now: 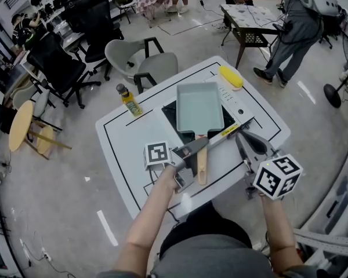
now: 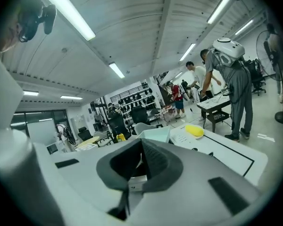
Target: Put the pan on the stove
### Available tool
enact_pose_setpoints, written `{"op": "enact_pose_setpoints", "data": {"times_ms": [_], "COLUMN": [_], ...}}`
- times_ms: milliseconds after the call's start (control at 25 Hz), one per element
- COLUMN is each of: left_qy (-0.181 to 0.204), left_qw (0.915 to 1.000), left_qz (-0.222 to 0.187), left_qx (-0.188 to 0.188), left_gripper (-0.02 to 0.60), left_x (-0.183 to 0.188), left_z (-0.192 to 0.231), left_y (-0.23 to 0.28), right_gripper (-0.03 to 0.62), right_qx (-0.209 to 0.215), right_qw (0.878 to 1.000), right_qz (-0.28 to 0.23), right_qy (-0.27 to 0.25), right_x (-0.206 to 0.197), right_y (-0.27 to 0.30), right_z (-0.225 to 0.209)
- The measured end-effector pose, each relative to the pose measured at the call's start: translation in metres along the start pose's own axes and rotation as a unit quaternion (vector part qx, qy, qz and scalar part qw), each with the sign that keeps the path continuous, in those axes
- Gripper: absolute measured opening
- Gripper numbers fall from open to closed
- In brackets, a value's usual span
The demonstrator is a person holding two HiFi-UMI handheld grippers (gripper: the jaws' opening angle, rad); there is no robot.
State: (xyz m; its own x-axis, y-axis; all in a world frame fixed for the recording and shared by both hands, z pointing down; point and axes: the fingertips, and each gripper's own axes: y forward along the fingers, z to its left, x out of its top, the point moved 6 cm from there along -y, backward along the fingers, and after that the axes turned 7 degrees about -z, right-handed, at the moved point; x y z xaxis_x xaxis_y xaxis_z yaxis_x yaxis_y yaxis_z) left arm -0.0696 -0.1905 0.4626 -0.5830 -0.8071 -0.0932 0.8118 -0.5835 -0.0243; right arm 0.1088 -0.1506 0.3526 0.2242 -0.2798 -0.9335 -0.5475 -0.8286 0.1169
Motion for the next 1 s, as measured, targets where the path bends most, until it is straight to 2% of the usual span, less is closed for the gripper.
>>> {"op": "enact_pose_setpoints", "data": {"times_ms": [80,200,480,720,880,1000], "left_qy": [-0.001,-0.022,-0.021,-0.022,0.001,0.066], "left_qw": [1.0000,0.9995,0.9993,0.9985,0.9970,0.9923], "left_qz": [0.000,-0.003,-0.026,-0.042,-0.067,-0.085], "left_qx": [0.004,0.023,0.015,0.024,0.038,0.062], "left_gripper": [0.187,0.187,0.202,0.206,0.206,0.206], "left_x": [0.000,-0.001,0.001,-0.001,0.004,0.014], "left_z": [0.000,0.004,0.004,0.001,-0.004,-0.009], "left_y": [-0.001,-0.003,-0.007,-0.026,-0.046,-0.059], "right_gripper": [0.004,0.003,0.003,0.003,0.003,0.003], "right_qx": [-0.006,-0.010,-0.006,-0.004,-0.002,-0.002], "right_qw": [1.000,1.000,1.000,1.000,1.000,0.999], "right_qz": [-0.002,-0.005,-0.007,-0.005,-0.004,-0.003], "right_qy": [-0.011,-0.025,-0.027,-0.026,-0.026,-0.032], "right_x": [0.002,0.004,0.006,0.004,0.003,0.002], "right_y": [0.000,0.000,0.000,0.002,0.003,0.005], "right_z": [0.001,0.003,0.004,0.006,0.006,0.007]}}
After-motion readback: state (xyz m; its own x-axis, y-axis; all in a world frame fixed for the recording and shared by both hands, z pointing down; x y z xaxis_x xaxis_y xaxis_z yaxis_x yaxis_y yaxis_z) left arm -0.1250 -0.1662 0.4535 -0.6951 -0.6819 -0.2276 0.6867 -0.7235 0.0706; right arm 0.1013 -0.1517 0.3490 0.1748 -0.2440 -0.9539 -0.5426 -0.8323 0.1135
